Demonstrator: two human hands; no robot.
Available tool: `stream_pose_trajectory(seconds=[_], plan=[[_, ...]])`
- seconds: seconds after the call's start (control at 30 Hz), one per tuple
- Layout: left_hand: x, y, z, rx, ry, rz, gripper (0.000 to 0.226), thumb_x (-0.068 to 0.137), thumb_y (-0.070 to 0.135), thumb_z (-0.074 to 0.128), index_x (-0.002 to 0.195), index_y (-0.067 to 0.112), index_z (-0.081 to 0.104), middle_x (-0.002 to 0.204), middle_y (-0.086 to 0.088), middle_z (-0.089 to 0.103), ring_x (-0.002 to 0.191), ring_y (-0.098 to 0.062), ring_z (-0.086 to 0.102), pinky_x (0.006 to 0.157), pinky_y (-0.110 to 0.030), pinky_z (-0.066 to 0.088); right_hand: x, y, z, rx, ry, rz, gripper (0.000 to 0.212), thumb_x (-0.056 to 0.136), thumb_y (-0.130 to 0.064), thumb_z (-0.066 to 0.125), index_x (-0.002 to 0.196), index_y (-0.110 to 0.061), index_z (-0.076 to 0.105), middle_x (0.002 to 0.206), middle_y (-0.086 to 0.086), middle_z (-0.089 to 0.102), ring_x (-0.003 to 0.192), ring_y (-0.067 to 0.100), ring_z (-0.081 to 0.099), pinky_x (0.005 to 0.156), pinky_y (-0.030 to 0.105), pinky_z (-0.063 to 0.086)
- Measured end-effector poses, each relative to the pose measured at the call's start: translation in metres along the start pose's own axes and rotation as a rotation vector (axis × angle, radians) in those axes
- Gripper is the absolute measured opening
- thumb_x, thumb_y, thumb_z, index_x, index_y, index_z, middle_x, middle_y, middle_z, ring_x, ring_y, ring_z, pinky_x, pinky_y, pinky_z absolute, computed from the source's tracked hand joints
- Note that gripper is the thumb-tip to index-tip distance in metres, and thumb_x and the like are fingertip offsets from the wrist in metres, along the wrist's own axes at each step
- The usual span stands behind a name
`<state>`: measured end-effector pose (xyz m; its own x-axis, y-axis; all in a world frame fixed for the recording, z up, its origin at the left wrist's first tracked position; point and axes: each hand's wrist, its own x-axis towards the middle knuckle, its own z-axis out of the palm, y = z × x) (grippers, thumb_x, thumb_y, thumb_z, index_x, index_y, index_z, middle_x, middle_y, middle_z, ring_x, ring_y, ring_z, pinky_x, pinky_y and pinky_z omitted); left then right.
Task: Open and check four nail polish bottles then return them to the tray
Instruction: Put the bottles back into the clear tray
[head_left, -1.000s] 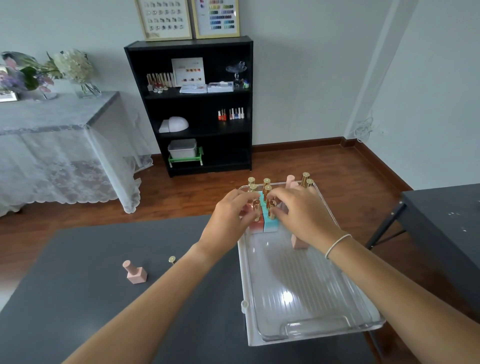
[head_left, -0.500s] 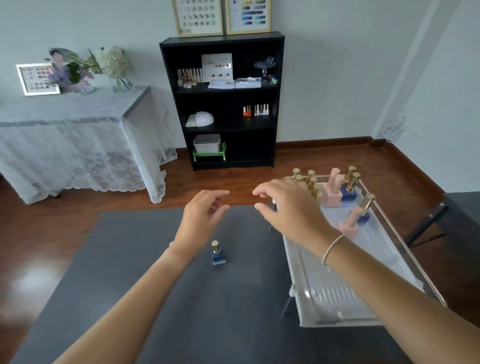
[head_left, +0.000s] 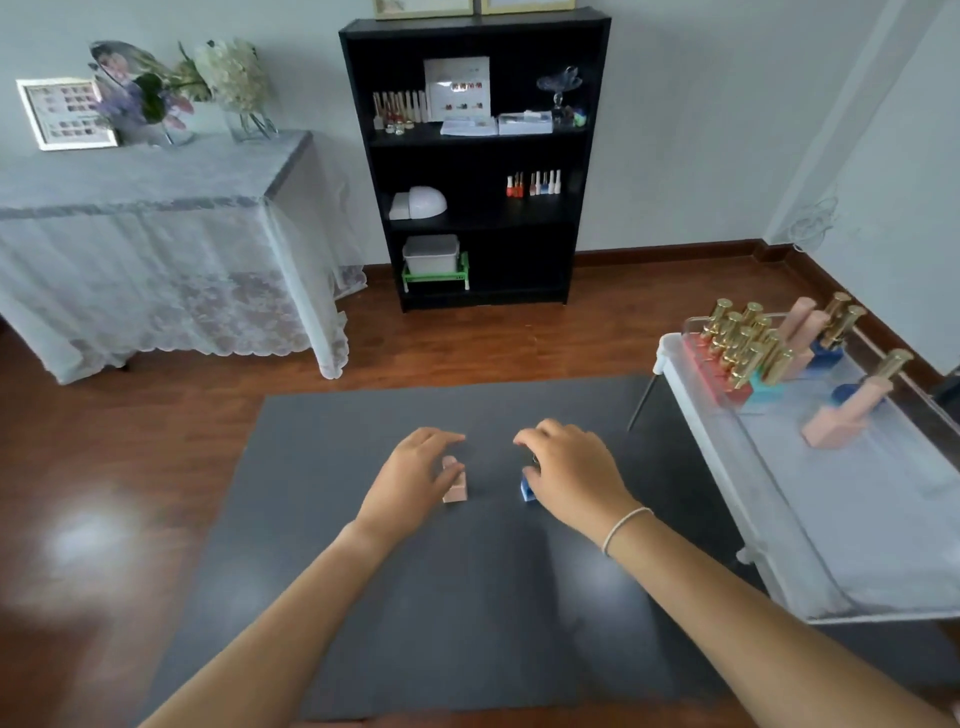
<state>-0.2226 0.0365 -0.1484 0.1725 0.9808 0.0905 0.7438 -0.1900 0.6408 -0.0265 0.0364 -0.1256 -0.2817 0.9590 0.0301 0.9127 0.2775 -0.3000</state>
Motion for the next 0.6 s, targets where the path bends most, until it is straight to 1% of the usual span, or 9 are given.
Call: stream_pose_trajectory(seconds=[0.13, 0.2, 0.3, 0.4, 0.43, 0.5, 0.57, 0.6], plan=[[0.001, -0.014, 0.007, -0.024, -0.07, -0.012, 0.027, 0.088, 0.016, 0.057, 0.115, 0.017, 0.061, 0.108, -0.002, 0.06, 0.098, -0.017, 0.057, 0.085, -0.024, 0.044, 0.001, 0.004, 0.018, -0.027, -0.029, 0.086, 0.032, 0.088, -0.015, 0.046, 0.12, -0.019, 0.051, 0.118, 0.005, 0.056, 0.105, 0.029, 0.053, 0.084, 0.036, 0.039], [0.002, -0.019, 0.01, -0.021, -0.072, -0.005, 0.025, 0.088, 0.015, 0.057, 0.113, 0.017, 0.062, 0.106, -0.002, 0.06, 0.095, -0.017, 0.058, 0.086, -0.026, 0.046, 0.001, 0.006, 0.024, -0.027, -0.024, 0.105, 0.029, 0.088, -0.014, 0.046, 0.116, -0.018, 0.052, 0.115, 0.005, 0.056, 0.102, 0.029, 0.054, 0.082, 0.036, 0.039], [0.002, -0.023, 0.014, -0.043, -0.067, -0.018, 0.022, 0.087, 0.01, 0.056, 0.107, 0.017, 0.064, 0.1, 0.003, 0.057, 0.09, -0.016, 0.059, 0.087, -0.031, 0.049, -0.001, 0.006, 0.03, -0.016, 0.014, 0.117, 0.022, 0.087, -0.011, 0.047, 0.107, -0.015, 0.055, 0.108, 0.006, 0.058, 0.094, 0.03, 0.055, 0.075, 0.036, 0.038], [0.003, -0.023, 0.015, -0.068, -0.053, -0.025, 0.021, 0.086, 0.006, 0.055, 0.103, 0.015, 0.065, 0.095, 0.005, 0.054, 0.09, -0.017, 0.059, 0.087, -0.034, 0.05, -0.003, 0.008, 0.031, -0.007, 0.035, 0.117, 0.021, 0.086, -0.01, 0.047, 0.104, -0.014, 0.057, 0.106, 0.005, 0.059, 0.09, 0.029, 0.056, 0.069, 0.034, 0.037], [0.003, -0.022, 0.015, -0.072, -0.049, -0.017, 0.021, 0.086, 0.005, 0.055, 0.102, 0.014, 0.065, 0.095, 0.004, 0.055, 0.09, -0.018, 0.059, 0.086, -0.032, 0.05, -0.004, 0.009, 0.03, -0.003, 0.041, 0.114, 0.021, 0.087, -0.01, 0.047, 0.105, -0.014, 0.057, 0.107, 0.005, 0.06, 0.09, 0.029, 0.056, 0.068, 0.033, 0.037], [0.002, -0.018, 0.014, -0.086, -0.034, -0.001, 0.021, 0.085, 0.004, 0.055, 0.101, 0.012, 0.066, 0.094, 0.003, 0.056, 0.088, -0.017, 0.06, 0.082, -0.02, 0.048, -0.006, 0.009, 0.025, 0.025, 0.066, 0.118, 0.022, 0.088, -0.01, 0.045, 0.106, -0.015, 0.058, 0.108, 0.004, 0.06, 0.091, 0.028, 0.057, 0.066, 0.032, 0.036], [0.001, -0.009, 0.01, -0.127, -0.013, 0.017, 0.021, 0.085, 0.004, 0.055, 0.101, 0.012, 0.066, 0.095, 0.0, 0.059, 0.085, -0.013, 0.06, 0.077, -0.008, 0.044, -0.01, 0.008, 0.013, 0.104, 0.108, 0.128, 0.022, 0.09, -0.01, 0.044, 0.105, -0.016, 0.059, 0.109, 0.002, 0.06, 0.091, 0.027, 0.057, 0.066, 0.031, 0.039], [0.001, -0.002, 0.007, -0.158, 0.002, 0.034, 0.021, 0.085, 0.003, 0.056, 0.101, 0.012, 0.066, 0.095, -0.001, 0.061, 0.084, -0.012, 0.061, 0.077, -0.006, 0.044, -0.013, 0.008, 0.005, 0.159, 0.132, 0.128, 0.02, 0.09, -0.011, 0.045, 0.104, -0.016, 0.059, 0.109, 0.002, 0.06, 0.09, 0.026, 0.058, 0.067, 0.032, 0.042]])
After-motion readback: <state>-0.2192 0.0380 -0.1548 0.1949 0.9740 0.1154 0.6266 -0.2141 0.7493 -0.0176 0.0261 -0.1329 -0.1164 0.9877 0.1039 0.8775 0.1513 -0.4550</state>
